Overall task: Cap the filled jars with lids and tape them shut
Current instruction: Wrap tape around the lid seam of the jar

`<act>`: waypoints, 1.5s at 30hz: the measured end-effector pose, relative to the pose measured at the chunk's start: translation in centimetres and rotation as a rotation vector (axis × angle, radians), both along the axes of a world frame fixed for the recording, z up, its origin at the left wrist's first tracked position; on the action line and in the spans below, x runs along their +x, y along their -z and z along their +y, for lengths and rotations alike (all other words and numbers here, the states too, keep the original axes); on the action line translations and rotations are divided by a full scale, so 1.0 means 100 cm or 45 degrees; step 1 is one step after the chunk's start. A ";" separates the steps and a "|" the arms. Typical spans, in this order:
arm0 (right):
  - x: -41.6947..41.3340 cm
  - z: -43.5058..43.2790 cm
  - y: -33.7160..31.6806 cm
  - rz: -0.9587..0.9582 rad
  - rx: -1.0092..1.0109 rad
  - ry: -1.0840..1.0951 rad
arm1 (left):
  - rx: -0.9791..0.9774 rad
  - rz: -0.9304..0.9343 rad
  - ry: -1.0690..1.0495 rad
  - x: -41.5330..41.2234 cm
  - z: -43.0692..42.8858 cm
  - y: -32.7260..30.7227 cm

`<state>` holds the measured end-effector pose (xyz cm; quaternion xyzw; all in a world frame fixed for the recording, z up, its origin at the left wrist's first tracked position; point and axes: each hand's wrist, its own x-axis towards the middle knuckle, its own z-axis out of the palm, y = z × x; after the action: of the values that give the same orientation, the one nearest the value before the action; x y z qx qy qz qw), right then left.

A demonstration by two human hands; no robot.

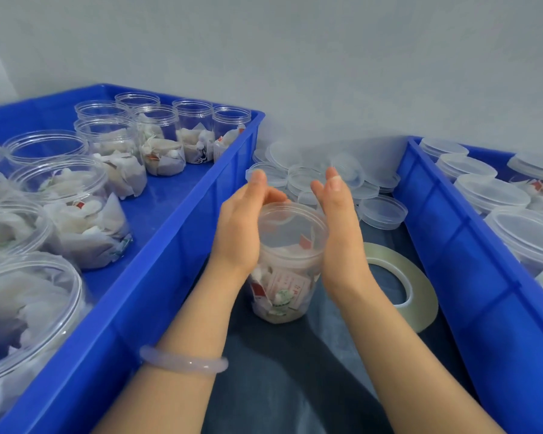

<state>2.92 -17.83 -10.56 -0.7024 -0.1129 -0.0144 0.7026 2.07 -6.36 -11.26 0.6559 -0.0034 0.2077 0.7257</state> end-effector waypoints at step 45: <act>-0.004 0.007 0.002 -0.038 0.186 0.178 | -0.023 0.075 0.016 -0.010 -0.015 -0.009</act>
<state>2.53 -17.17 -10.77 -0.6553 -0.0729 -0.0821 0.7474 1.08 -7.89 -10.40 0.6550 0.0159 0.1838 0.7327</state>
